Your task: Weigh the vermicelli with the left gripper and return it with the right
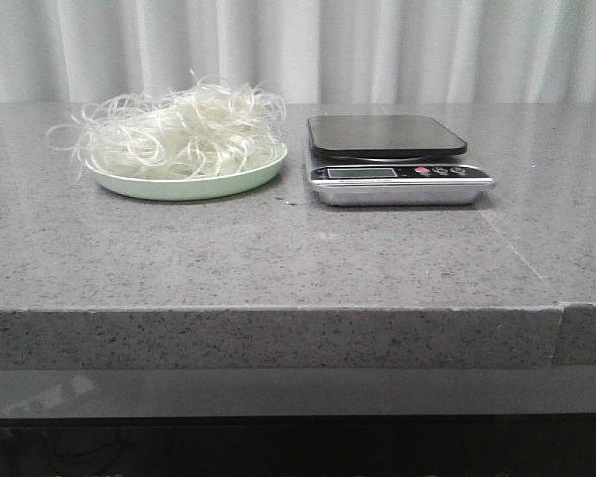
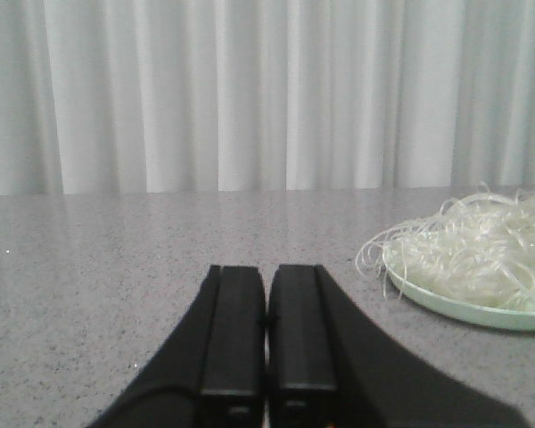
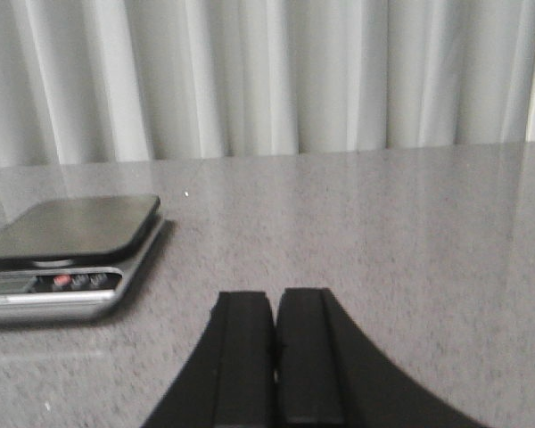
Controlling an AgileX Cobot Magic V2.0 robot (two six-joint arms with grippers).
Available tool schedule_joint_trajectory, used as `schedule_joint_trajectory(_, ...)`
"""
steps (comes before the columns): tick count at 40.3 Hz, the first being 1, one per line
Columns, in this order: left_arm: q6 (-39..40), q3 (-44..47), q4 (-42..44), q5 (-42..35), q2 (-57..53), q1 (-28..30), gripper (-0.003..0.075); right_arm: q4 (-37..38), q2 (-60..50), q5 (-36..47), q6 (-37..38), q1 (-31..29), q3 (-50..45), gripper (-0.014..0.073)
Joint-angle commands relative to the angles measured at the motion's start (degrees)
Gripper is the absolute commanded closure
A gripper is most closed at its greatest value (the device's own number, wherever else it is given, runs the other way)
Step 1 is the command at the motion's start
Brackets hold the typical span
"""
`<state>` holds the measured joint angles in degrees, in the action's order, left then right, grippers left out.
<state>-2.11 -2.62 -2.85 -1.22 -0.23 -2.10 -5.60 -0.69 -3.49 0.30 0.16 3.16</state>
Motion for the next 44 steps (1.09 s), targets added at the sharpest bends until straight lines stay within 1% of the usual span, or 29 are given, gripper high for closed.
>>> schedule_joint_trajectory(1,0.1,-7.5,-1.2,-1.7,-0.3,0.1,0.0565,-0.3,-0.5,0.1,-0.3,0.0,7.4,0.0435)
schedule_joint_trajectory(5,0.1,-14.8,-1.2,4.7,2.5,0.1,0.0565,-0.3,1.3,-4.3,-0.3,0.0,13.6,0.0435)
schedule_joint_trajectory(12,0.1,-27.4,-1.2,14.5,10.5,0.1,0.0565,-0.2,7.8,-9.4,-0.3,0.0,23.7,0.0435)
schedule_joint_trajectory(17,0.1,-34.2,-1.2,19.1,16.1,0.1,0.0565,-0.2,13.5,-13.2,-0.3,0.0,29.1,0.0435)
schedule_joint_trajectory(20,0.1,-36.5,-1.2,20.7,18.8,0.1,0.0565,-0.2,16.9,-15.5,-0.3,0.0,31.7,0.0435)
schedule_joint_trajectory(24,0.1,-36.9,-1.2,20.7,21.5,0.1,0.0565,-0.2,21.9,-19.4,-0.3,0.0,34.4,0.0435)
schedule_joint_trajectory(28,0.1,-36.5,-1.2,20.9,23.4,0.1,0.0565,-0.2,26.4,-20.7,-0.3,0.0,34.7,0.0435)
schedule_joint_trajectory(39,0.1,-34.4,-1.3,22.4,26.3,0.1,0.0565,-0.2,36.9,-21.2,-0.3,0.0,34.7,0.0435)
schedule_joint_trajectory(44,0.1,-32.8,-1.3,21.8,26.5,0.1,0.0565,-0.2,40.3,-21.4,-0.3,0.0,34.7,0.0435)
